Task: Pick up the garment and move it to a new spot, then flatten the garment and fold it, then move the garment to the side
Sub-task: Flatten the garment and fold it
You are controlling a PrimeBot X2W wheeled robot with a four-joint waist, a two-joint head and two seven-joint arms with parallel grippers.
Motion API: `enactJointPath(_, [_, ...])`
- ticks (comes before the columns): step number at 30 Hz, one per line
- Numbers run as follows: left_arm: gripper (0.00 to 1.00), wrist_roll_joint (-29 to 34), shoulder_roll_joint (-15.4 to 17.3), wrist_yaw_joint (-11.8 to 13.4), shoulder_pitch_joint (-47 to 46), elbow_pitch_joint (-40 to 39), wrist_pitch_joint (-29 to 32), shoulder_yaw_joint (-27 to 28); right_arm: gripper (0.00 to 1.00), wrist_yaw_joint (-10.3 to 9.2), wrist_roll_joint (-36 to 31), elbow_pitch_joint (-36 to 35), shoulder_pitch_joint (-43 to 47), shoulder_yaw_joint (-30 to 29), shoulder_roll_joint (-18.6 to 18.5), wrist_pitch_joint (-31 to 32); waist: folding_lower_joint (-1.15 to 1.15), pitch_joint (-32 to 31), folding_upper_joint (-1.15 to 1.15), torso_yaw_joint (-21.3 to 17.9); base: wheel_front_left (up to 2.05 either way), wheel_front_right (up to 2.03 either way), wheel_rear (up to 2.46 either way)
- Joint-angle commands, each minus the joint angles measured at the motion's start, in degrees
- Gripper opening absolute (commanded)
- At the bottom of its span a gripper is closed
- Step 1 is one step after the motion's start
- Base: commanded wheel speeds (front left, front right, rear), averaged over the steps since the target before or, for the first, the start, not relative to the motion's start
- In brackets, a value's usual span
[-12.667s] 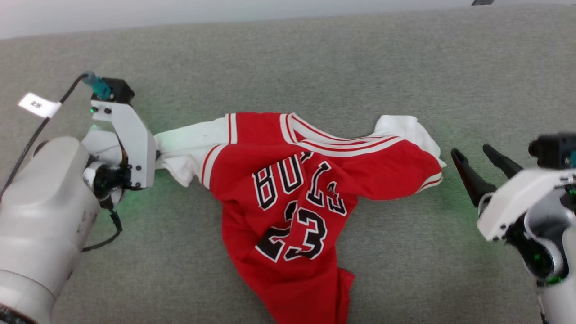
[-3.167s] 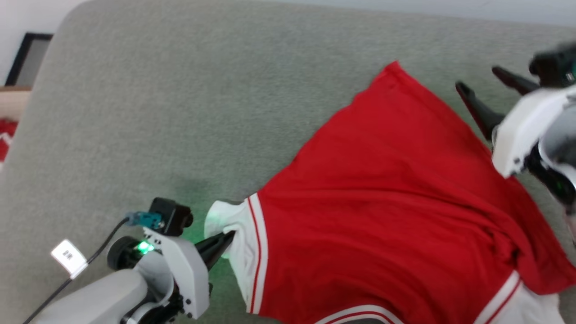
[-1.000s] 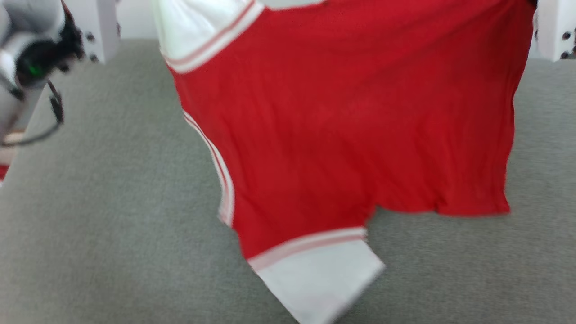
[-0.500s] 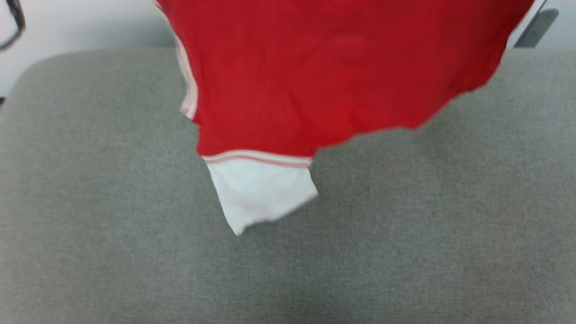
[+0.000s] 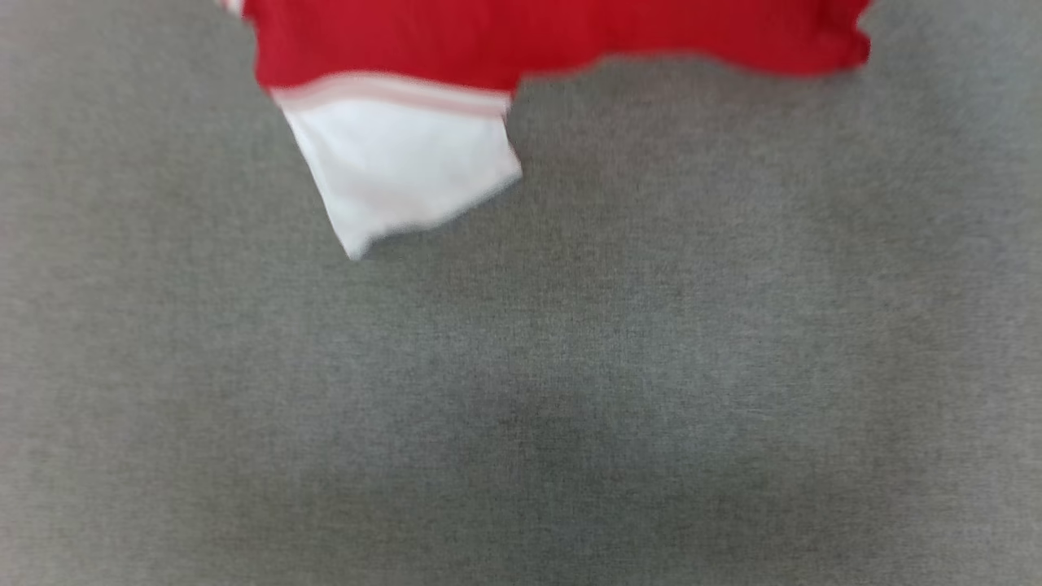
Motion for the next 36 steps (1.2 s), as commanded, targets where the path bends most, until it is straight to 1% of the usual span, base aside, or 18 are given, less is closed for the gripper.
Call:
enactJointPath(1, [0.0, 1.07, -0.57, 1.14, -2.14, 1.43, -3.23, 0.38, 0.0, -0.09, -2.87, 2.79, -2.25, -1.12, 0.93, -3.8, 0.0, 4.03, 0.0, -0.15, 0.0, 0.0, 0.0])
enactJointPath(2, [0.0, 1.07, -0.57, 1.14, -2.14, 1.43, -3.23, 0.38, 0.0, -0.09, -2.87, 2.79, -2.25, -1.12, 0.93, -3.8, 0.0, 4.03, 0.0, -0.15, 0.0, 0.0, 0.0])
enactJointPath(5, [0.0, 2.28, -1.06, 2.34, -4.25, 2.63, -7.15, 1.21, 0.0, -0.09, -7.17, 6.34, -4.83, -3.33, 1.9, -7.14, 0.0, 4.97, 0.0, 0.36, 0.0, 0.0, 0.0])
enactJointPath(6, [0.0, 2.58, -1.03, 2.85, -4.79, 2.7, -7.9, 1.82, 0.0, -0.09, -8.54, 6.81, -5.56, -4.19, 2.12, -7.58, 0.0, 5.24, 0.0, 0.57, 0.0, 0.0, 0.0])
enactJointPath(8, [0.0, 3.37, -0.65, 2.88, -5.07, 2.25, -8.55, 2.64, 0.0, -0.09, -10.96, 6.56, -6.21, -6.0, 2.44, -7.86, 0.0, 5.59, 0.0, 0.87, 0.0, 0.0, 0.0])
enactJointPath(10, [0.0, 4.33, 0.08, 2.45, -5.44, -0.03, -8.67, 4.47, 0.0, -0.09, -13.88, 4.91, -5.74, -7.7, 1.88, -7.88, 0.0, 6.0, 0.0, 1.33, 0.0, 0.0, 0.0])
enactJointPath(12, [0.0, 5.48, 1.16, 2.21, -3.02, -1.74, -8.64, 6.03, 0.0, -0.09, -15.66, 3.99, -3.54, -9.36, 1.9, -7.89, 0.0, 5.96, 0.0, 1.7, 0.0, 0.0, 0.0])
enactJointPath(14, [0.0, 5.85, 1.31, 1.2, -0.45, -2.84, -8.56, 7.39, 0.0, -0.09, -16.75, 4.34, -1.51, -9.98, 2.2, -7.9, 0.0, 5.47, 0.0, 2.18, 0.0, 0.0, 0.0])
enactJointPath(16, [0.0, 6.2, 1.44, -0.01, 1.51, -3.0, -8.61, 7.54, 0.0, -0.09, -18.04, 4.4, -0.08, -9.48, 2.16, -7.92, 0.0, 4.74, 0.0, 2.56, 0.0, 0.0, 0.0])
enactJointPath(19, [0.0, 6.04, 1.31, -1.31, 5.97, -2.94, -8.63, 7.29, 0.0, -0.09, -17.58, 4.3, 3.68, -8.47, 2.18, -7.92, 0.0, 3.19, 0.0, 3.14, 0.0, 0.0, 0.0])
enactJointPath(23, [0.0, 4.71, 0.57, -2.42, 11.62, -3.02, -7.98, 5.75, 0.0, -0.09, -15.31, 3.73, 8.89, -5.88, 1.86, -7.7, 0.0, 0.61, 0.0, 3.61, 0.0, 0.0, 0.0])
enactJointPath(25, [0.0, 3.91, 0.46, -2.71, 14.42, -3.44, -5.2, 4.09, 0.0, -0.09, -13.71, 2.88, 11.58, -3.96, 1.68, -6.91, 0.0, -0.87, 0.0, 3.73, 0.0, 0.0, 0.0])
enactJointPath(27, [0.0, 1.68, 0.69, -2.88, 17.75, -4.67, -2.19, 2.97, 0.0, -0.09, -11.21, 1.3, 14.64, -2.19, 1.31, -6.0, 0.0, -2.31, 0.0, 3.82, 0.0, 0.0, 0.0])
enactJointPath(30, [0.0, -1.01, 2.07, -2.97, 23.03, -9.48, 2.56, -0.25, 0.0, -0.09, -6.43, -2.23, 20.29, 0.58, 0.33, -3.18, 0.0, -4.65, 0.0, 3.96, 0.0, 0.0, 0.0])
enactJointPath(32, [0.0, -2.25, 4.22, -2.94, 26.46, -13.11, 5.97, -2.48, 0.0, -0.1, -3.41, -5.55, 23.73, 2.65, -1.35, -0.7, 0.0, -6.03, 0.0, 4.06, 0.0, 0.0, 0.0])
enactJointPath(33, [0.0, -4.03, 5.15, -2.95, 28.77, -14.98, 7.74, -3.13, 0.0, -0.09, -1.42, -7.52, 25.89, 3.41, -2.12, 0.53, 0.0, -6.78, 0.0, 4.1, 0.0, 0.0, 0.0])
enactJointPath(36, [0.0, -6.84, 8.67, -2.96, 34.47, -20.44, 12.34, -4.84, 0.0, -0.09, 3.53, -13.57, 32.01, 5.55, -5.25, 4.45, 0.0, -8.57, 0.0, 4.05, 0.0, 0.0, 0.0])
